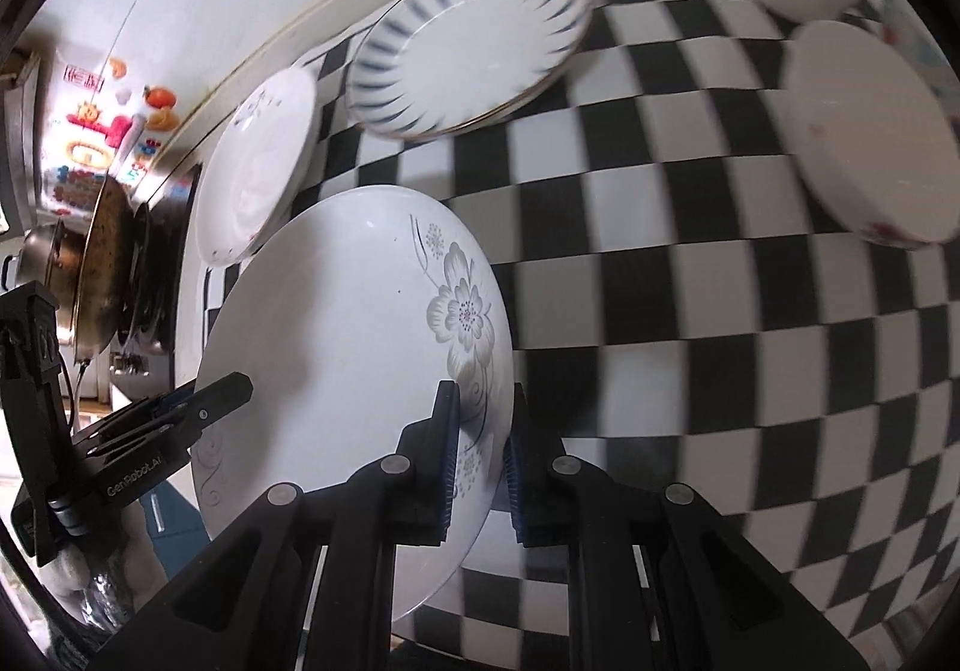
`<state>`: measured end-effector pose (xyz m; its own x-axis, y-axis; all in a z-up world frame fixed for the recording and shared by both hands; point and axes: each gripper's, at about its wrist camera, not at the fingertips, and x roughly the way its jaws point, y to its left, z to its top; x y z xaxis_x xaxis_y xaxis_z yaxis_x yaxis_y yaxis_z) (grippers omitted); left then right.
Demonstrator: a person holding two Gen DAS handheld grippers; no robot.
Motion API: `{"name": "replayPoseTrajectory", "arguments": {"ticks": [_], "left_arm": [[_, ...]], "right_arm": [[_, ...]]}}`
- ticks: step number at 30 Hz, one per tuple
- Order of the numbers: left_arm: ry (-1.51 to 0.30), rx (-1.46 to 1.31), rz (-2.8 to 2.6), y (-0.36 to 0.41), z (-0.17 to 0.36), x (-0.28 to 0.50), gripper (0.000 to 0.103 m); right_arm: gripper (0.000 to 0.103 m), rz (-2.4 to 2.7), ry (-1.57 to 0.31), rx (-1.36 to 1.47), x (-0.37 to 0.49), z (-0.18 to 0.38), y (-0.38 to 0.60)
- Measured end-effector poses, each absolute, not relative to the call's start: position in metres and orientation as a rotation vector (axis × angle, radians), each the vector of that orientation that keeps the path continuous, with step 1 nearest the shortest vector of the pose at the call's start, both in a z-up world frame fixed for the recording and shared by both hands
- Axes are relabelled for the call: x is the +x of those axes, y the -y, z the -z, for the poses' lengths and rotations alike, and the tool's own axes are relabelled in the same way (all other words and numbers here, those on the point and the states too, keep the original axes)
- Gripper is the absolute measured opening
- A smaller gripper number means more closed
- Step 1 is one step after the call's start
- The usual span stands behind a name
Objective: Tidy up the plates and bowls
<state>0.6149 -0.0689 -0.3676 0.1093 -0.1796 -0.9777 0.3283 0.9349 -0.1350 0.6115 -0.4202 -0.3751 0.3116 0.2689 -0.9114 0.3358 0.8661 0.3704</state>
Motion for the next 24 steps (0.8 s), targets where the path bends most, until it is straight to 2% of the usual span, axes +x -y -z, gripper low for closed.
{"name": "replayPoseTrajectory", "arguments": {"ticks": [11,24], "left_arm": [[-1.432,0.234,0.448,0.125,0.391,0.598,0.033],[-1.442,0.355,0.43,0.139,0.412,0.578,0.033]], "right_arm": [[0.016,0.153,-1.251,0.575,0.568,0.389,0.468],[0.016,0.138,-1.263,0.586,0.557,0.411,0.473]]}}
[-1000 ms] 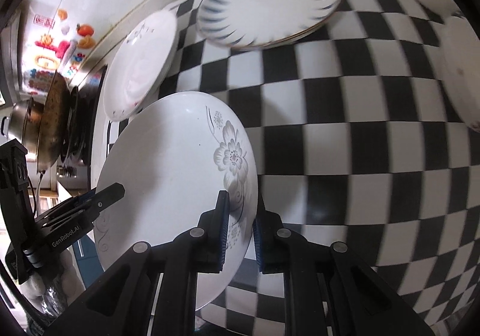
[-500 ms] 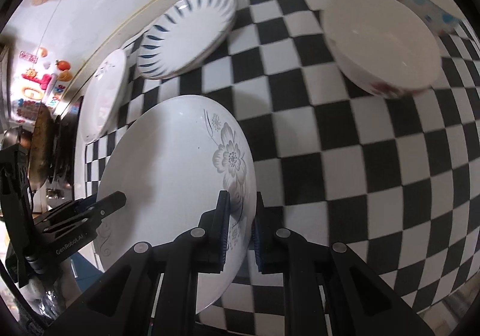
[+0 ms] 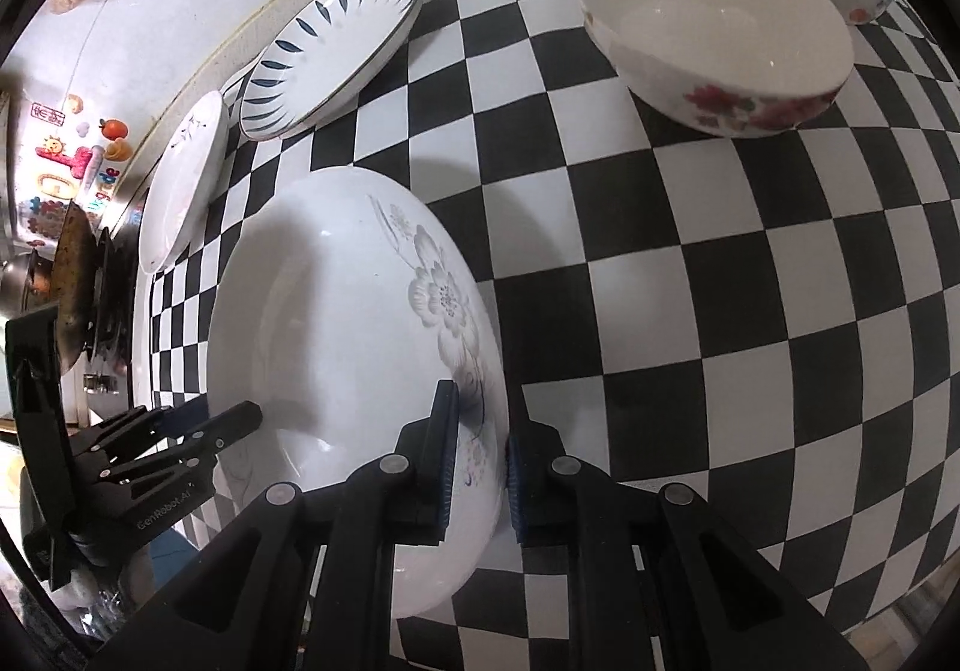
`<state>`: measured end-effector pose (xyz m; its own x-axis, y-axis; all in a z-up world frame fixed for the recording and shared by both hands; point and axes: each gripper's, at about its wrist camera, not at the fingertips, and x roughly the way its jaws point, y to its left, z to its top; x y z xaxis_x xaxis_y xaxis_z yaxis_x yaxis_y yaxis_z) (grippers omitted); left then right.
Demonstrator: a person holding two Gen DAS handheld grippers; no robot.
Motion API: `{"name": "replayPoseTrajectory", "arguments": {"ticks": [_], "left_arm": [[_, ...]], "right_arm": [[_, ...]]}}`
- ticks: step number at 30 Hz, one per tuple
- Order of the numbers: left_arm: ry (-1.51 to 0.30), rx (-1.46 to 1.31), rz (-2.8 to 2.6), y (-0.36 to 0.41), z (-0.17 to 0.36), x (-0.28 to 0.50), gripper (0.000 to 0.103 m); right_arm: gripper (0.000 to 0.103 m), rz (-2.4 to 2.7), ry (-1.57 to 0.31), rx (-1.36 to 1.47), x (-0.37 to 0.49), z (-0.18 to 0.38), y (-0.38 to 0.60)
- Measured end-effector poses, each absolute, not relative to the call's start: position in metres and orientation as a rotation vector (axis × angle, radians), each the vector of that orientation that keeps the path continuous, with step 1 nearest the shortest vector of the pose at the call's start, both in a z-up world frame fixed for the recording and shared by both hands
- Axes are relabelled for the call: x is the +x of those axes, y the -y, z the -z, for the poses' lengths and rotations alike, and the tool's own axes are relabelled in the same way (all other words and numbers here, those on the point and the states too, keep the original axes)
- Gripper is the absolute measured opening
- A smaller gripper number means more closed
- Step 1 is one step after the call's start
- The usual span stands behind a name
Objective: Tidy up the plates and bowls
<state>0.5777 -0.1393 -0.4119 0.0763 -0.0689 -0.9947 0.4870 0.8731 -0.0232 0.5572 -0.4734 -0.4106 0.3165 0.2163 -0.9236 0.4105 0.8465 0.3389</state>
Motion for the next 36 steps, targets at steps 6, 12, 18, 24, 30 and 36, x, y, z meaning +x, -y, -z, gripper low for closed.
{"name": "replayPoseTrajectory", "arguments": {"ticks": [6,12,18,24,30,36], "left_arm": [[-1.443,0.354,0.405,0.144,0.408,0.581,0.032],[-1.444,0.339,0.333,0.148,0.399,0.582,0.033],[-1.398,0.152,0.24,0.109,0.344,0.584,0.033],[-1.329,0.026,0.198,0.056,0.313,0.617,0.045],[-1.348,-0.096,0.11,0.002,0.328,0.691,0.044],[-1.426,-0.213,0.1,-0.036,0.373,0.766,0.044]], "right_arm": [[0.017,0.115,-1.303,0.599,0.556,0.423,0.476],[0.017,0.1,-1.309,0.613,0.557,0.415,0.486],[0.048,0.086,-1.244,0.504,0.568,0.356,0.493],[0.077,-0.094,-1.13,0.488,0.629,0.302,0.461],[0.077,-0.199,-1.16,0.418,0.73,0.294,0.399],[0.076,-0.192,-1.26,0.322,0.838,0.331,0.349]]}}
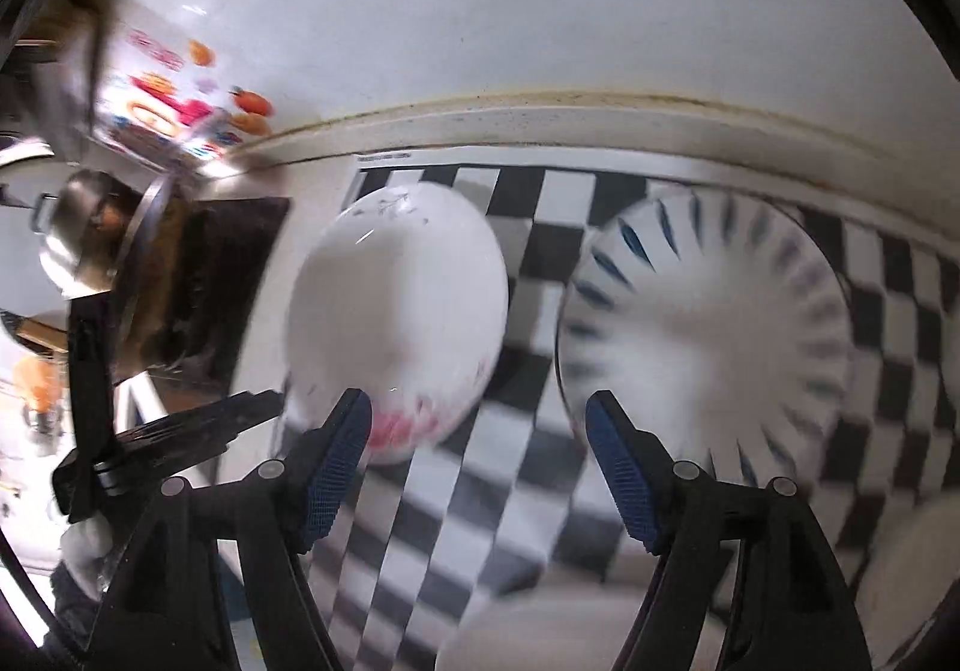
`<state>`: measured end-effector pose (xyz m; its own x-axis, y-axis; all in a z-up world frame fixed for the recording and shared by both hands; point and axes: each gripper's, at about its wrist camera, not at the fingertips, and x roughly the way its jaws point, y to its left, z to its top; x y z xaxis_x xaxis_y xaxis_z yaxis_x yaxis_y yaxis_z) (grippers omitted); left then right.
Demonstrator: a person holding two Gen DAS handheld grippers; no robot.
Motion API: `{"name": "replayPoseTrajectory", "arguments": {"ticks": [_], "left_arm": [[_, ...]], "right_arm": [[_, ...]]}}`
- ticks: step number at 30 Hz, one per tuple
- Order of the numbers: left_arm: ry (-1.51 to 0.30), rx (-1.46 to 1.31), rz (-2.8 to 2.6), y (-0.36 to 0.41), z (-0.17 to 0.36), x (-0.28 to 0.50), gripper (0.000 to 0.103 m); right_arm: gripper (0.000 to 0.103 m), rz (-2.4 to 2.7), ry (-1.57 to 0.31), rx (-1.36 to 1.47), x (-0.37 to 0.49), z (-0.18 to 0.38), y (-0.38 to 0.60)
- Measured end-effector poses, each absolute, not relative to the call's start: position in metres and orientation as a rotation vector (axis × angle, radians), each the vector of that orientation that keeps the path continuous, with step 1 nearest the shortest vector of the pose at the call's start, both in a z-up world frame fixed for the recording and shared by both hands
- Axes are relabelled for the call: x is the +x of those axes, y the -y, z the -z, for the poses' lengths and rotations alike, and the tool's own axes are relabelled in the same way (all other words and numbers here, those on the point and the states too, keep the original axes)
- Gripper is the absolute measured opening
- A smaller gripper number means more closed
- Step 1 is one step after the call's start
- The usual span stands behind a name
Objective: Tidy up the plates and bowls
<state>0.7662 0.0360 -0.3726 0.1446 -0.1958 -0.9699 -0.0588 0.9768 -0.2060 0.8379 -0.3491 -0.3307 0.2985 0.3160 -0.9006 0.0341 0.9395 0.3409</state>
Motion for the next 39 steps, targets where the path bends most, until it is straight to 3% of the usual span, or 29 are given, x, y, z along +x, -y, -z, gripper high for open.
{"name": "replayPoseTrajectory", "arguments": {"ticks": [8,12,15,23,25,26,27,30,39], "left_arm": [[-1.537,-0.127,0.138,-0.031,0.429,0.824,0.044],[-1.544,-0.091,0.161,-0.019,0.43,0.833,0.045],[-1.567,-0.035,0.175,-0.005,0.431,0.833,0.054],[-1.58,-0.022,0.212,-0.002,0.43,0.836,0.052],[-1.572,-0.032,0.207,-0.002,0.43,0.835,0.05],[-1.569,-0.037,0.203,-0.001,0.429,0.834,0.049],[-1.563,-0.053,0.192,-0.003,0.429,0.834,0.047],[-1.56,-0.093,0.168,-0.007,0.428,0.834,0.039],[-1.521,-0.124,0.135,-0.022,0.421,0.809,0.034]], "right_arm": [[0.072,-0.127,-1.388,0.24,0.923,0.389,0.328],[0.068,-0.142,-1.416,0.21,0.948,0.399,0.32],[0.068,-0.153,-1.449,0.217,0.958,0.408,0.315],[0.065,-0.18,-1.488,0.194,0.96,0.427,0.304],[0.058,-0.192,-1.496,0.221,0.962,0.427,0.306],[0.043,-0.207,-1.501,0.242,0.961,0.427,0.308],[0.036,-0.212,-1.514,0.251,0.962,0.428,0.308],[0.028,-0.19,-1.508,0.192,0.961,0.43,0.304],[0.023,-0.203,-1.468,0.187,0.948,0.426,0.309]]}}
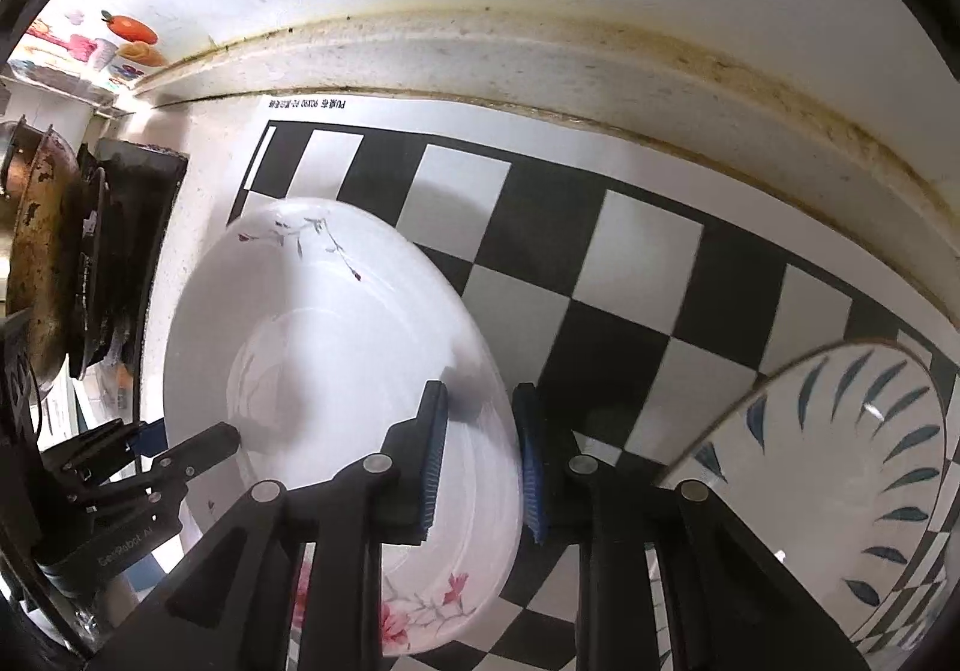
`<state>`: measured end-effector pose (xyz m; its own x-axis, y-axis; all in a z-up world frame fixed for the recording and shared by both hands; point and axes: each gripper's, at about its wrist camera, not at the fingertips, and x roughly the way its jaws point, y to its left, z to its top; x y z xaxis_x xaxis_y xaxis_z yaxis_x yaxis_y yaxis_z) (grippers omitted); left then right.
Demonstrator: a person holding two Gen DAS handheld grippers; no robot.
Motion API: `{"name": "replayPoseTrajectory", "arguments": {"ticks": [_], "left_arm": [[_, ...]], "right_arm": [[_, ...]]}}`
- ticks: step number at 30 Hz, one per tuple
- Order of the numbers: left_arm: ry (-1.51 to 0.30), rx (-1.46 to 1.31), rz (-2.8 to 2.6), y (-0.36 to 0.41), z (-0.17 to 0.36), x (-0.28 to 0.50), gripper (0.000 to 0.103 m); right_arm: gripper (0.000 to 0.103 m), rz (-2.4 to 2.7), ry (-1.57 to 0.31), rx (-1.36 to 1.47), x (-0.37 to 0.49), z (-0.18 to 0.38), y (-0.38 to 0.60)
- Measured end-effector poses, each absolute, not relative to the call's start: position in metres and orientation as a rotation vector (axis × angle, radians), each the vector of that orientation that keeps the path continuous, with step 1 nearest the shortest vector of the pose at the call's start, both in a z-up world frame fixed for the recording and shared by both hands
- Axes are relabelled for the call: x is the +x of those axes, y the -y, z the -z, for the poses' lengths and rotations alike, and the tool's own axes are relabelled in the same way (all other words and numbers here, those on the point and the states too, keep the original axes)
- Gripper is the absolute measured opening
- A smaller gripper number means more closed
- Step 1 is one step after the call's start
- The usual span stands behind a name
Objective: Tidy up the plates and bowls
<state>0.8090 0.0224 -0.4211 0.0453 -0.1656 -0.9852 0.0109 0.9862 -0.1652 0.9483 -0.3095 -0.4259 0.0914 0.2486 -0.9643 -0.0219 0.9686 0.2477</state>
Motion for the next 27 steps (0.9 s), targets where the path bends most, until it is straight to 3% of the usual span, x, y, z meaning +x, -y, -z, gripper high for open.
{"name": "replayPoseTrajectory", "arguments": {"ticks": [13,27], "left_arm": [[-1.44,-0.09,0.162,-0.006,0.377,0.754,0.034],[-1.31,-0.057,0.283,0.037,0.288,0.701,0.034]], "right_arm": [[0.018,-0.213,-1.39,0.241,0.899,0.385,0.336],[0.018,-0.17,-1.242,0.353,0.776,0.311,0.398]]}}
